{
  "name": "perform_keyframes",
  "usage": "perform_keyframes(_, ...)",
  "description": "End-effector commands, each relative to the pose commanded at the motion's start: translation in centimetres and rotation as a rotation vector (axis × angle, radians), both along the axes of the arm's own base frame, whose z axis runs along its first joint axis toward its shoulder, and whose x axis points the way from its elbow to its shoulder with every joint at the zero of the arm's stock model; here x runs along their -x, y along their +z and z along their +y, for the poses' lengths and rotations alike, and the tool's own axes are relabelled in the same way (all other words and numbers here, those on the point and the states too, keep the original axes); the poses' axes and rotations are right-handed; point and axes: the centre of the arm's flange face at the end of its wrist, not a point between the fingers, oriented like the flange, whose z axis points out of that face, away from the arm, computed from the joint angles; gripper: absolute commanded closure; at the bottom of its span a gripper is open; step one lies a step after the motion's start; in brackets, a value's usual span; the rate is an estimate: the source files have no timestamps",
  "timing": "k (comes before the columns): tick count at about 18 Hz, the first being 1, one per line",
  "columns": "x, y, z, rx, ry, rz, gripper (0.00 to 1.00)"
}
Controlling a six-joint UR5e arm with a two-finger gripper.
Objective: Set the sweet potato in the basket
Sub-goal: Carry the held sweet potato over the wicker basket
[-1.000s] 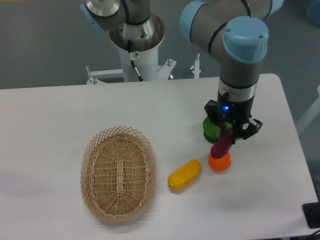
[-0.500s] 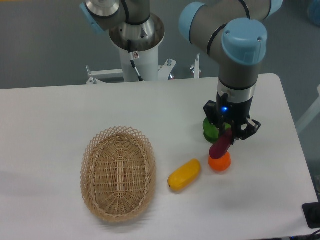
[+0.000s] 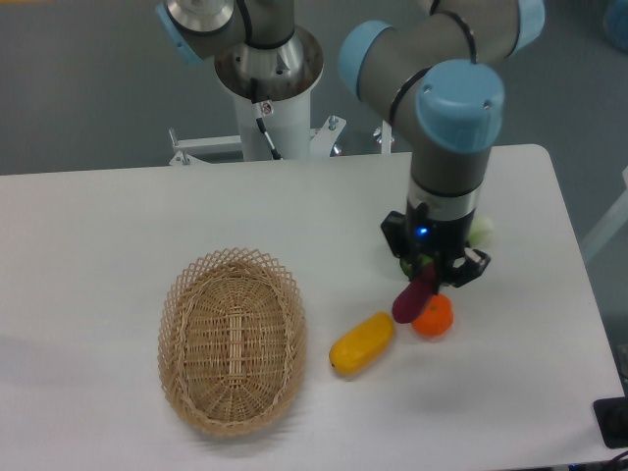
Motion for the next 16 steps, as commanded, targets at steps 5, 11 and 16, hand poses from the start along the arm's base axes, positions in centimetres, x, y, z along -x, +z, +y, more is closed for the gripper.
perform_keyframes(5,-7.1,-2.5,5.0,0.000,0.043,-0.031,0.66)
perform_keyframes(11,-14.0,-8.6,8.6,-0.069,0.038,0.014,0.66)
perform_keyframes(16,-16.2,-12.6,9.6,-0.043,0.006,-0.006,0.66)
